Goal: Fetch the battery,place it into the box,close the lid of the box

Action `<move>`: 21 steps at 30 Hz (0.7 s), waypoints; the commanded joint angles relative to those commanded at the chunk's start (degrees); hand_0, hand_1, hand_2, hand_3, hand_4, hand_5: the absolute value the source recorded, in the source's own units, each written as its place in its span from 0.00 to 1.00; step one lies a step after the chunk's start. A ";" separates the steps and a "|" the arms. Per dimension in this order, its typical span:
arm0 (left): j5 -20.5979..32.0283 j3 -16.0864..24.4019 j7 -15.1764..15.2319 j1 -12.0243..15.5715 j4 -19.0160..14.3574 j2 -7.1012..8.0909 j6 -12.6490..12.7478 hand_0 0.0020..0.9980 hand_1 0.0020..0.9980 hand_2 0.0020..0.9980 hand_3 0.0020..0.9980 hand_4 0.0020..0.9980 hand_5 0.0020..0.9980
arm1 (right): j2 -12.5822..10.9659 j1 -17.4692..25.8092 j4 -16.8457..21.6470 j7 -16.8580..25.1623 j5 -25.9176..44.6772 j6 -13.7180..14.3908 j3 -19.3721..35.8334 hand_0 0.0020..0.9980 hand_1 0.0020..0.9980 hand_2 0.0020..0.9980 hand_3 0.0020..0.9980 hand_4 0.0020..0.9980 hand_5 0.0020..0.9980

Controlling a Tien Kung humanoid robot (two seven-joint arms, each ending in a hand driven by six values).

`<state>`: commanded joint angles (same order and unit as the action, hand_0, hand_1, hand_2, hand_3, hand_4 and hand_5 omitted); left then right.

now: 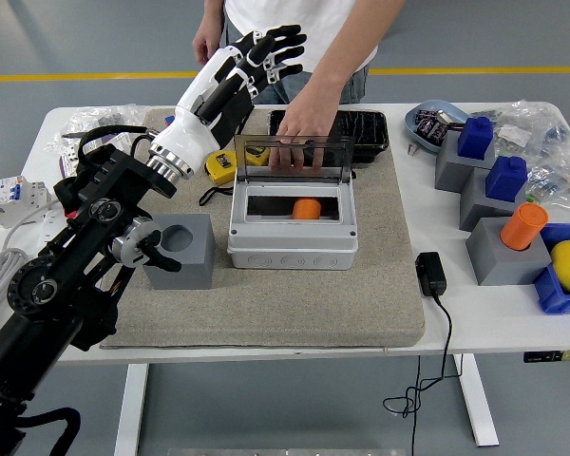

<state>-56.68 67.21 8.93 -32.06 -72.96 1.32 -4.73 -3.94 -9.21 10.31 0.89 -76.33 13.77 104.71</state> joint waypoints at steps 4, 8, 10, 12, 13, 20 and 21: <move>-0.84 1.10 1.03 0.29 0.29 0.74 2.23 0.84 0.96 0.94 0.85 1.00 0.93 | -0.05 0.17 0.00 0.00 0.04 -0.02 -0.29 0.83 0.82 0.77 0.81 1.00 1.00; -2.53 2.26 1.43 0.47 0.60 1.38 3.60 0.84 0.97 0.94 0.86 1.00 0.99 | -0.07 0.22 0.00 -0.01 0.03 -0.05 -0.32 0.83 0.82 0.77 0.81 1.00 1.00; -3.99 2.92 1.32 0.51 0.83 1.63 4.11 0.84 0.97 0.94 0.86 1.00 0.99 | -0.03 0.21 0.00 0.00 0.07 -0.07 -0.35 0.83 0.82 0.77 0.81 1.00 1.00; -5.47 3.39 1.19 0.51 1.12 1.90 4.44 0.86 0.98 0.95 0.86 1.00 1.00 | -0.04 0.14 0.00 0.07 0.23 -0.06 -0.47 0.83 0.82 0.77 0.81 1.00 1.00; -5.99 3.51 1.14 0.51 1.20 1.98 4.53 0.86 0.98 0.95 0.86 1.00 1.00 | -0.05 0.11 0.00 0.11 0.31 -0.05 -0.53 0.83 0.82 0.77 0.81 1.00 1.00; -10.04 4.13 0.49 0.64 1.76 2.42 4.93 0.87 0.98 0.95 0.86 1.00 1.00 | 0.04 0.17 0.00 -0.05 -0.11 -0.04 -0.21 0.83 0.82 0.77 0.81 1.00 1.00; -10.12 4.12 0.43 0.68 1.80 2.46 4.89 0.87 0.98 0.95 0.86 1.00 1.00 | 0.06 0.18 0.00 -0.06 -0.14 -0.04 -0.17 0.83 0.82 0.77 0.81 1.00 1.00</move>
<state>-66.80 71.33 9.36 -31.38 -71.17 3.77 0.16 -3.88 -9.03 10.31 0.83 -76.47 13.74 104.54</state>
